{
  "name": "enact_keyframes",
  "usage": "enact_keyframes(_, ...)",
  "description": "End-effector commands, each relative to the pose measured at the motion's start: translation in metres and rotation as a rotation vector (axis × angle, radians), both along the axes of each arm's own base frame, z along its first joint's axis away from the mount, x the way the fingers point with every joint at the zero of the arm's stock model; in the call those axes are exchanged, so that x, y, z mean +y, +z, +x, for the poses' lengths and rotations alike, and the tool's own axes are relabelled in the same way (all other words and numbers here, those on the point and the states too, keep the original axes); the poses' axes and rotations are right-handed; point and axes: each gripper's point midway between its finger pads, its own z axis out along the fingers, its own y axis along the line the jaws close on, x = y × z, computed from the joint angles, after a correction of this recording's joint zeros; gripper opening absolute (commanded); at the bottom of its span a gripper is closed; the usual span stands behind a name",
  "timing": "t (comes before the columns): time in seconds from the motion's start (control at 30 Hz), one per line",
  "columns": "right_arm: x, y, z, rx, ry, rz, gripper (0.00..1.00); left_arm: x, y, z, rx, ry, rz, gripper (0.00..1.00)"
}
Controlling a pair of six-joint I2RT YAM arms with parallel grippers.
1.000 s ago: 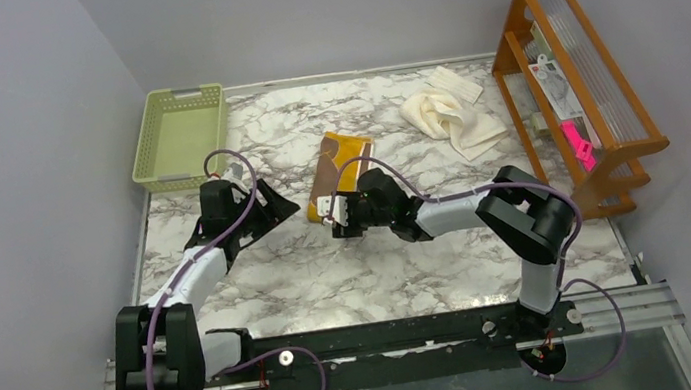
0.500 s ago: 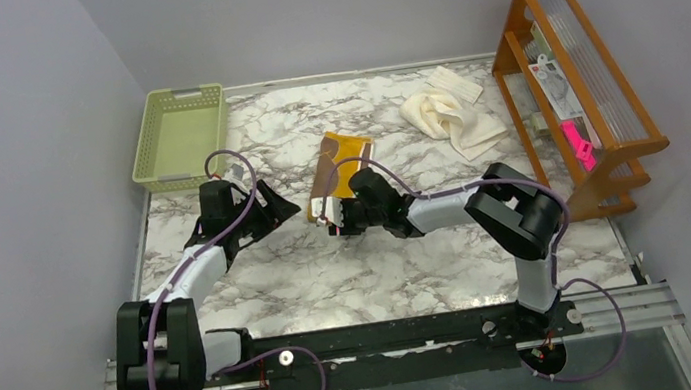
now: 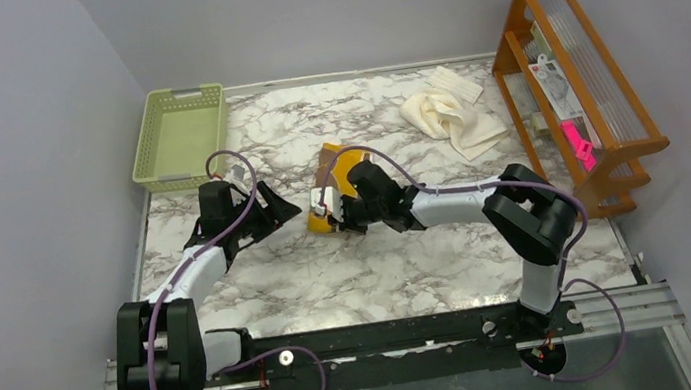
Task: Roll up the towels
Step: Roll the towel at the center of the board.
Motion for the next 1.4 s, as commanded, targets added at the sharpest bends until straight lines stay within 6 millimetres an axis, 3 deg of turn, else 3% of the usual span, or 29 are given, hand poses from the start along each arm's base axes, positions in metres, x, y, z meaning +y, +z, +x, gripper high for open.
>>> enact_keyframes(0.0,0.008,0.034,-0.033,0.188,0.023,0.091,0.01,-0.004,0.008,-0.008,-0.036,-0.040,-0.032,0.71)
enact_keyframes(0.13,0.011,0.041,-0.053,0.356,0.098,0.130,0.01,-0.010,0.017,-0.009,-0.064,-0.065,-0.062,0.71)
enact_keyframes(0.23,0.014,0.046,-0.055,0.469,0.109,0.167,0.01,-0.013,0.023,-0.008,-0.080,-0.084,-0.079,0.71)
enact_keyframes(0.47,0.016,0.045,-0.043,0.678,0.075,0.205,0.01,-0.019,0.035,-0.010,-0.114,-0.117,-0.114,0.70)
enact_keyframes(0.57,0.015,0.042,-0.035,0.759,0.031,0.207,0.01,-0.023,0.044,-0.013,-0.143,-0.141,-0.142,0.65)
enact_keyframes(0.63,0.014,0.039,-0.030,0.823,0.003,0.210,0.01,-0.026,0.050,-0.015,-0.166,-0.159,-0.160,0.55)
enact_keyframes(0.8,0.009,0.017,-0.016,0.985,-0.131,0.140,0.01,-0.035,0.059,-0.023,-0.191,-0.211,-0.221,0.18)
enact_keyframes(0.87,0.008,0.004,-0.015,1.022,-0.150,0.095,0.01,-0.039,0.057,-0.027,-0.176,-0.226,-0.240,0.00)
enact_keyframes(1.17,-0.006,-0.039,0.000,1.169,-0.328,0.049,0.01,-0.066,0.043,-0.045,-0.126,-0.305,-0.273,0.00)
enact_keyframes(1.37,-0.011,-0.053,0.000,1.198,-0.367,0.017,0.01,-0.078,0.003,-0.047,-0.012,-0.296,-0.244,0.00)
